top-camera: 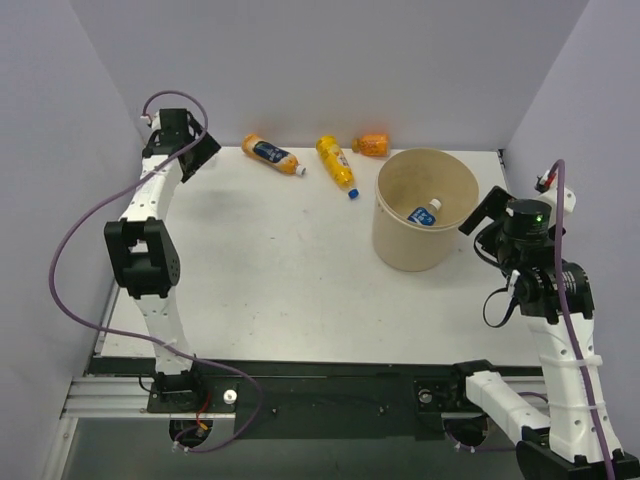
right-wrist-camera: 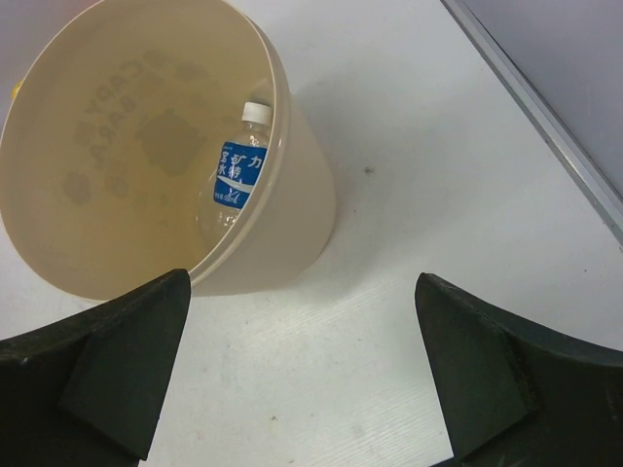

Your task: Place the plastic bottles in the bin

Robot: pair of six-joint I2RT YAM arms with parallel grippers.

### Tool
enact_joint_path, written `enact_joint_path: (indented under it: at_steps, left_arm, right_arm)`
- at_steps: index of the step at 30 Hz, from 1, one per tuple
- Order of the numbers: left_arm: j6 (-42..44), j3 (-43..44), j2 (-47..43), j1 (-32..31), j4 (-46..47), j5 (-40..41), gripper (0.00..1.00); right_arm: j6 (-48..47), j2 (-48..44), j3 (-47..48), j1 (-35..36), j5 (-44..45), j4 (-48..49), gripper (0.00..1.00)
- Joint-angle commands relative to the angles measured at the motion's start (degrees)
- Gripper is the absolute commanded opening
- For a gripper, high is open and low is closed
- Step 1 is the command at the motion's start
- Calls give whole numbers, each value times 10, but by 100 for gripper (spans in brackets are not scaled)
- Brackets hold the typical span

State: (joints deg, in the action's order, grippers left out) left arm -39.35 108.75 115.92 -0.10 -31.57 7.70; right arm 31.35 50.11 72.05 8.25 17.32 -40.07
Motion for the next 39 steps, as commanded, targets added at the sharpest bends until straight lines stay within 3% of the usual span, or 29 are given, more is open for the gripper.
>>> enact_joint_path:
  at_steps: [1, 10, 13, 18, 27, 39]
  left_arm:
    - [-94, 94, 88, 33, -23, -18, 96]
    - [-185, 247, 234, 63, 2, -19, 96]
    - [-209, 247, 254, 65, 59, -47, 95]
    - [-247, 284, 301, 73, 47, -38, 94]
    - [-288, 216, 301, 80, 153, -22, 94]
    - [-325, 284, 377, 90, 175, -20, 94]
  right_arm:
    - [-8, 17, 2, 7, 12, 23, 94]
    - [-13, 50, 8, 16, 23, 29, 94]
    - [-14, 69, 12, 16, 25, 28, 94]
    - [-19, 89, 28, 19, 25, 33, 94]
    - [-31, 119, 47, 18, 16, 27, 95]
    - [-31, 143, 49, 20, 9, 32, 95]
